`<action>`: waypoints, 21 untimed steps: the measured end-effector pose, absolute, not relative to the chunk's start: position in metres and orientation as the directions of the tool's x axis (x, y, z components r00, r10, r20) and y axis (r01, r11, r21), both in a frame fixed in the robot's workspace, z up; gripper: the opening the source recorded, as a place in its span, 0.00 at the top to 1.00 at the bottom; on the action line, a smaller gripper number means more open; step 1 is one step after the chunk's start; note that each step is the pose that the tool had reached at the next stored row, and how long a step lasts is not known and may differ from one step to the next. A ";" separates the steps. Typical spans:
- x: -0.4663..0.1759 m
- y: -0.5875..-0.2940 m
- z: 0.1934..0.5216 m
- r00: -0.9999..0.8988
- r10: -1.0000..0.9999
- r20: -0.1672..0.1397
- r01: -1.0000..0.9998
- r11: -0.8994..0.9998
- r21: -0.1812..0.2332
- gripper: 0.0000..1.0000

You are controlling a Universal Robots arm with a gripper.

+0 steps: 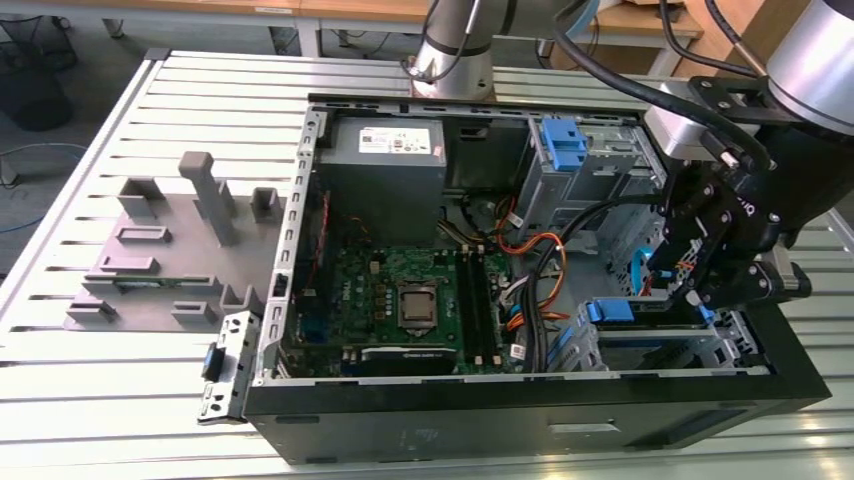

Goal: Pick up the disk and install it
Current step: 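Insert the first disk wire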

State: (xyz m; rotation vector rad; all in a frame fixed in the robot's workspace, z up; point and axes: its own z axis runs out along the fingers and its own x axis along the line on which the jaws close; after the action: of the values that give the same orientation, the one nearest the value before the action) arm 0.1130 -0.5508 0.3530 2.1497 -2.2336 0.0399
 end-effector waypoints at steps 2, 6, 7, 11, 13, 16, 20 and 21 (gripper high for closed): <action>0.113 -0.551 0.353 -0.037 -0.998 0.048 -0.999 0.037 0.010 0.52; 0.113 -0.551 0.353 -0.037 -0.998 0.048 -0.999 0.037 0.010 0.52; 0.113 -0.551 0.353 -0.037 -0.998 0.048 -0.999 0.037 0.010 0.52; 0.113 -0.551 0.353 -0.037 -0.998 0.048 -0.999 0.037 0.010 0.52; 0.113 -0.551 0.353 -0.037 -0.998 0.047 -0.999 0.037 0.010 0.52; 0.113 -0.551 0.353 -0.037 -0.998 0.047 -0.999 0.037 0.010 0.60; 0.113 -0.551 0.353 -0.037 -0.998 0.047 -0.999 0.037 0.010 0.72; 0.113 -0.551 0.353 -0.037 -0.998 0.047 -0.999 0.037 0.010 0.78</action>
State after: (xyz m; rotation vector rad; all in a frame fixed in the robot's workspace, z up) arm 0.1127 -0.5509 0.3527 2.1513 -2.2322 0.0398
